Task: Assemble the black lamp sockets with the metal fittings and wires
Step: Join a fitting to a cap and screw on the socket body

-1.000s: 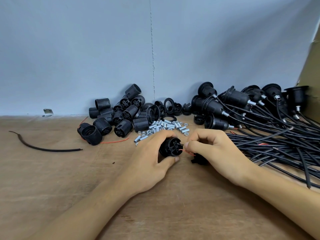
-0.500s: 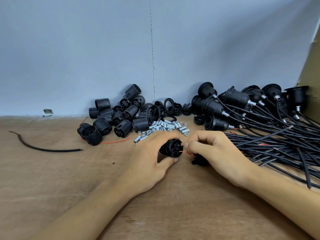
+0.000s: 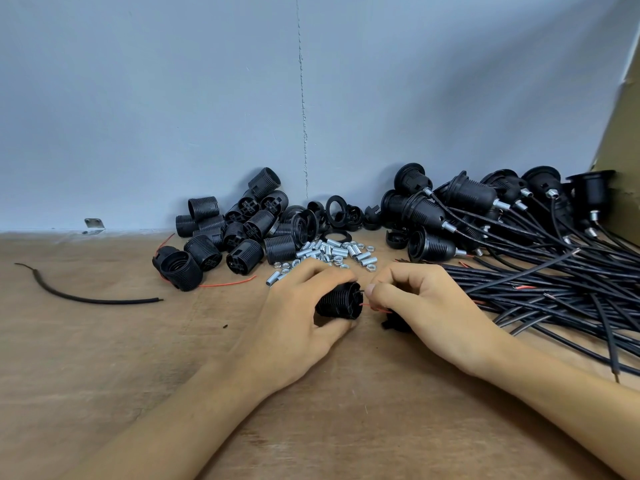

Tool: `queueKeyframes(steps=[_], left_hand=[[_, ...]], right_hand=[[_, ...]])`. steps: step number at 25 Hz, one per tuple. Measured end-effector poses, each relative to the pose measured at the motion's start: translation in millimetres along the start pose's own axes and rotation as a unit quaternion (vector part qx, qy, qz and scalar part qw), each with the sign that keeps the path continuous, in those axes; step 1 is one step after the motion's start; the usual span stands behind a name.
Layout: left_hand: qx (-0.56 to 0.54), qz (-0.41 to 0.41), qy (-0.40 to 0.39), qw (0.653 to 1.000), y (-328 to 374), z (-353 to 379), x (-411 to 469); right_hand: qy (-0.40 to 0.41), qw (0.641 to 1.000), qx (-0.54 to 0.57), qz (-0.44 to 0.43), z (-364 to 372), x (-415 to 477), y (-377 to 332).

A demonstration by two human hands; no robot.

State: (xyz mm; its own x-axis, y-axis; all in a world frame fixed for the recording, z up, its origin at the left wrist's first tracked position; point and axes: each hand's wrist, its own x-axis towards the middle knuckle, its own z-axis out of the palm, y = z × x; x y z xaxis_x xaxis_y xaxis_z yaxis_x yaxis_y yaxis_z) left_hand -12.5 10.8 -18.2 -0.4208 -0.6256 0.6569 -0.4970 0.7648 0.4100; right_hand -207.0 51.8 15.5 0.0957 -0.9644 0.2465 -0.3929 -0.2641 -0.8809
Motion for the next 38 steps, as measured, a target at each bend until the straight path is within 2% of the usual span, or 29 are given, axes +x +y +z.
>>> queueKeyframes(steps=[5,13,23,30,35,38], left_hand=[[0.0,-0.007,-0.014,1.0,1.3,-0.3,0.3],[0.003,-0.016,-0.01,1.0,4.3,0.5,0.5],[0.007,-0.013,-0.031,0.999,7.1,0.9,2.8],[0.004,-0.001,-0.063,0.998,7.3,-2.1,4.3],[0.011,-0.031,-0.05,0.998,4.6,0.6,4.5],[0.009,-0.073,-0.04,0.996,1.4,1.1,3.2]], right_hand=[[0.013,0.998,-0.049,-0.027,1.2,-1.8,1.5],[0.09,0.981,-0.145,-0.088,2.2,-2.6,6.3],[0.084,0.976,-0.172,-0.105,1.9,-3.3,5.9],[0.057,0.98,-0.165,-0.091,0.3,-2.4,7.0],[0.078,0.984,-0.145,-0.061,-1.4,0.2,8.5],[0.064,0.986,-0.143,-0.048,-1.7,1.8,8.6]])
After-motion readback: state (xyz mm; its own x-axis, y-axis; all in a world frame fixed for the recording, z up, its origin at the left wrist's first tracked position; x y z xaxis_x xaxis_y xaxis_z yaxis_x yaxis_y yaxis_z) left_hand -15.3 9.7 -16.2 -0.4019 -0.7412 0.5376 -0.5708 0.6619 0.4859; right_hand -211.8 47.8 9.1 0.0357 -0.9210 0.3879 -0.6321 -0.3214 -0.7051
